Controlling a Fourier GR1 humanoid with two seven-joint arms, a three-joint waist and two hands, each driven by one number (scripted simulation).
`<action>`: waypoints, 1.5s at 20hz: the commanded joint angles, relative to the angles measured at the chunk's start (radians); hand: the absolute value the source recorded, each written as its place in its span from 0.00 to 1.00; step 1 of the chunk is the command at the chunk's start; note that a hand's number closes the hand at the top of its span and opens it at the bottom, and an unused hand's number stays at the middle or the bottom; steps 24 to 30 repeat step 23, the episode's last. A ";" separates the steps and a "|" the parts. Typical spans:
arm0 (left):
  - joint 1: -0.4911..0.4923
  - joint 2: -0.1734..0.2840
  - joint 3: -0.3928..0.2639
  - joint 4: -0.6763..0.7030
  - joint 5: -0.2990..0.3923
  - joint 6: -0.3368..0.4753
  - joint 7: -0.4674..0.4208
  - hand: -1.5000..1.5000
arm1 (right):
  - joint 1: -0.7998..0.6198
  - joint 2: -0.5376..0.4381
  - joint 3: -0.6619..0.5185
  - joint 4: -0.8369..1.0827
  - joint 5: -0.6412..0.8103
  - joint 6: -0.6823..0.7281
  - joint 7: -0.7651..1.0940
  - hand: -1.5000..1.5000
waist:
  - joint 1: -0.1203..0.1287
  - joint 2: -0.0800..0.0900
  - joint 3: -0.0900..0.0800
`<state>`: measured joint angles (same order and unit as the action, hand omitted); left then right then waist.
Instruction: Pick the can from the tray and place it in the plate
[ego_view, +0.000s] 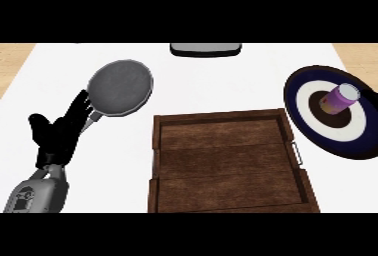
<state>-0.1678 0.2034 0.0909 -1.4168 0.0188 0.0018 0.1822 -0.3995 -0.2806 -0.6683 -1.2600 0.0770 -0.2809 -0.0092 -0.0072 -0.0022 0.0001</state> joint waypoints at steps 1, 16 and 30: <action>0.049 -0.007 -0.003 -0.061 0.002 -0.008 0.005 0.50 | 0.101 -0.036 -0.034 -0.021 -0.106 0.082 -0.073 0.00 | 0.007 0.001 0.000; 0.042 -0.018 0.017 -0.040 -0.015 -0.038 -0.017 0.50 | 0.275 -0.014 0.012 -0.003 -0.172 0.019 -0.192 0.00 | 0.008 0.002 0.000; 0.097 -0.032 0.011 -0.158 -0.010 -0.032 0.047 0.50 | 0.356 -0.066 0.002 -0.016 -0.210 0.076 -0.145 0.00 | 0.009 0.001 0.000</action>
